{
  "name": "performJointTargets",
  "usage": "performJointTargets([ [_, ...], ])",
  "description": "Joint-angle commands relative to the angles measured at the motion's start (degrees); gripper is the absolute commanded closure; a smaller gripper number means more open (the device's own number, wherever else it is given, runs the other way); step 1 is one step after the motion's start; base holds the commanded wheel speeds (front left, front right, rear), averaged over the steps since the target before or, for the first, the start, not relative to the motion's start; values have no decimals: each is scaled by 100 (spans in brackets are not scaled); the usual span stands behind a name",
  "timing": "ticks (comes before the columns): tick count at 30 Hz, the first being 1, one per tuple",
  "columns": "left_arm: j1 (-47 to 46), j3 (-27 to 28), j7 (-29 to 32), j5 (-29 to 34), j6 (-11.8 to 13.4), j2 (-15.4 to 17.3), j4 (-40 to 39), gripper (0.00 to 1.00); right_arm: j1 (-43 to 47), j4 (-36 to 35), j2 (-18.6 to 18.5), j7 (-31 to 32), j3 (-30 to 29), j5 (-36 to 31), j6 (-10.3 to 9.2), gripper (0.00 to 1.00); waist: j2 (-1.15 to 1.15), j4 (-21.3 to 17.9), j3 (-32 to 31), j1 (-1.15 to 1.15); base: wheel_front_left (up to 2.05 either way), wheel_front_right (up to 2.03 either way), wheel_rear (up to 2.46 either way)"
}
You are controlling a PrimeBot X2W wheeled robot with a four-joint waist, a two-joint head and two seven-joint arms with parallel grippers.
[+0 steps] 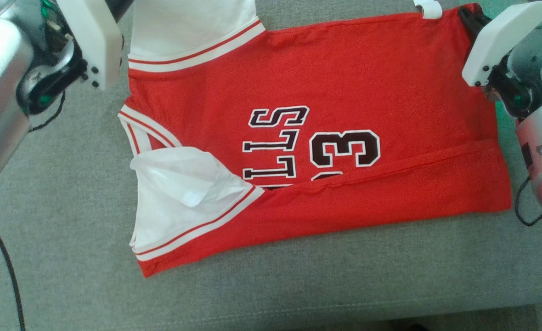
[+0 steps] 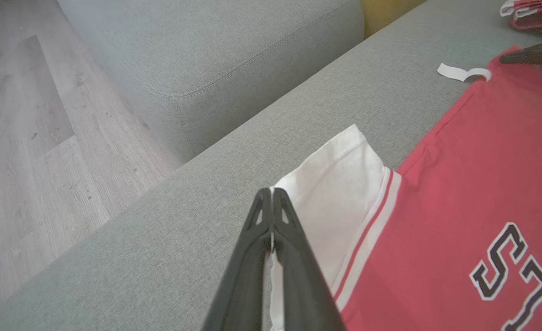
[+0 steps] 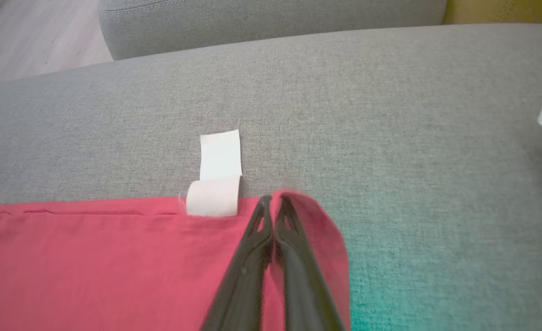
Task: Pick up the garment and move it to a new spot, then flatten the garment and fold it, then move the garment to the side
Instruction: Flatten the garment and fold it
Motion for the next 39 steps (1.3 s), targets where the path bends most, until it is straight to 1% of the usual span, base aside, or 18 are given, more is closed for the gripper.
performJointTargets([
  [1,-370,202,-77,17,7,288,-61,100,-182,-142,-46,-93,67,31,-10,100,0,7,-8,0,0,0,0],
  [6,-554,73,-630,433,7,369,87,100,-337,-5,-92,-344,78,127,-10,100,0,18,-42,0,0,0,0],
  [14,-916,282,-1689,764,134,180,702,100,-619,104,-227,-533,19,499,-10,100,0,35,-17,0,0,0,0],
  [17,-977,325,-1897,765,132,87,880,100,-648,103,-321,-554,66,614,-10,100,0,62,-26,0,0,0,0],
  [20,-900,287,-1949,687,103,-8,982,100,-574,57,-408,-581,157,730,-10,100,0,116,-79,0,0,0,0],
  [23,-729,216,-1963,572,71,-45,924,100,-411,-72,-515,-582,281,904,-10,100,0,200,-150,0,0,0,0],
  [25,-530,179,-2036,490,59,-25,762,100,-149,-309,-689,-598,386,1150,-10,100,0,313,-233,0,0,0,0],
  [28,-269,110,-2110,523,105,115,500,100,197,-595,-919,-620,468,1401,-10,100,0,416,-353,0,0,0,0],
  [32,196,106,-2197,472,313,383,-90,100,697,-979,-1213,-670,517,1664,-10,100,0,503,-523,0,0,0,0],
  [36,756,85,-2214,362,606,749,-877,100,1178,-1344,-1430,-715,514,1870,-10,100,0,537,-658,0,0,0,0],
  [39,1146,21,-2209,403,921,1053,-1504,100,1537,-1591,-1569,-689,534,1930,-10,100,0,567,-726,0,0,0,0],
])
